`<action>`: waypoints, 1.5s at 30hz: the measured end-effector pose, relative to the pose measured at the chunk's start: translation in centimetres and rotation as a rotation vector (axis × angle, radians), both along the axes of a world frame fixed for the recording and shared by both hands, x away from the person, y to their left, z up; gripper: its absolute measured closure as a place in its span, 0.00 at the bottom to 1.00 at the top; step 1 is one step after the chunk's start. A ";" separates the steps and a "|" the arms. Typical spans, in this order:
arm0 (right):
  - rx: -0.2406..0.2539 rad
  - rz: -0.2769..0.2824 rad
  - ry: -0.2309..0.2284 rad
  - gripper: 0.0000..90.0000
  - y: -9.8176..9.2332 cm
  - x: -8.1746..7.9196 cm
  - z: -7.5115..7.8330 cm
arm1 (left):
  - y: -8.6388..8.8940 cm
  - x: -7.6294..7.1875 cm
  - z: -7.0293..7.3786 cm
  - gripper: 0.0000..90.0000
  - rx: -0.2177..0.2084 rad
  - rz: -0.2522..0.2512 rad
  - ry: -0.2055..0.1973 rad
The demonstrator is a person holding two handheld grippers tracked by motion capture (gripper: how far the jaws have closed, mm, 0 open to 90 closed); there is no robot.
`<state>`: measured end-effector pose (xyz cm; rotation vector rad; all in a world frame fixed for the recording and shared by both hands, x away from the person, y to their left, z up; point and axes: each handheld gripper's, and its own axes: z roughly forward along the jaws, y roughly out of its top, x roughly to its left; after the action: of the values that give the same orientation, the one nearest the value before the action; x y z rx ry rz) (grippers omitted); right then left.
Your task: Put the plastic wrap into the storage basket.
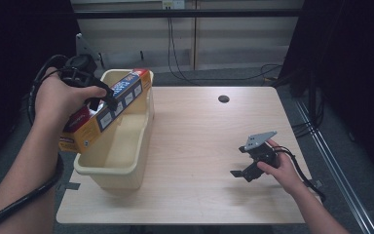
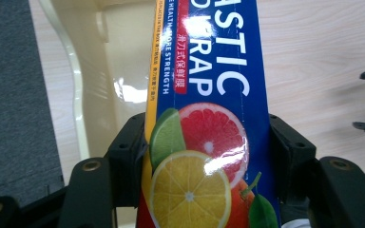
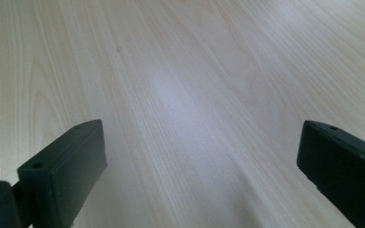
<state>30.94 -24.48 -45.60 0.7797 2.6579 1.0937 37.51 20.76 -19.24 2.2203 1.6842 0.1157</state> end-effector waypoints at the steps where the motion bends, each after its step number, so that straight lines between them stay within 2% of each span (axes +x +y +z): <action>1: -0.001 -0.001 -0.003 0.02 0.0 0.0 0.0 | 0.1 0.0 0.1 0.46 -0.007 0.006 0.002; 3: 0.002 0.000 0.002 0.02 0.0 0.0 0.0 | 0.4 -0.1 0.3 0.46 -0.025 0.011 -0.003; 7: 0.002 0.000 0.002 0.02 0.1 0.0 0.0 | 0.8 -0.2 0.6 0.45 -0.001 0.024 -0.012; 9: -0.001 0.001 0.000 0.02 0.0 0.0 0.0 | 0.8 -0.2 0.4 0.45 -0.006 0.039 -0.009; 25: -0.005 0.014 -0.002 0.02 0.1 0.1 -0.1 | 1.6 -0.1 -1.9 0.45 0.034 0.096 0.022; 37: -0.003 0.011 -0.012 0.02 0.0 0.1 0.0 | 1.5 0.2 -3.8 0.45 0.026 0.118 0.074; 45: 0.002 0.011 -0.013 0.02 -0.1 0.1 0.2 | 1.4 0.4 -4.9 0.45 0.017 0.132 0.088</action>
<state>30.99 -24.56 -45.44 0.7575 2.6540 1.1007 37.95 22.20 -24.18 2.1547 1.8834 0.0658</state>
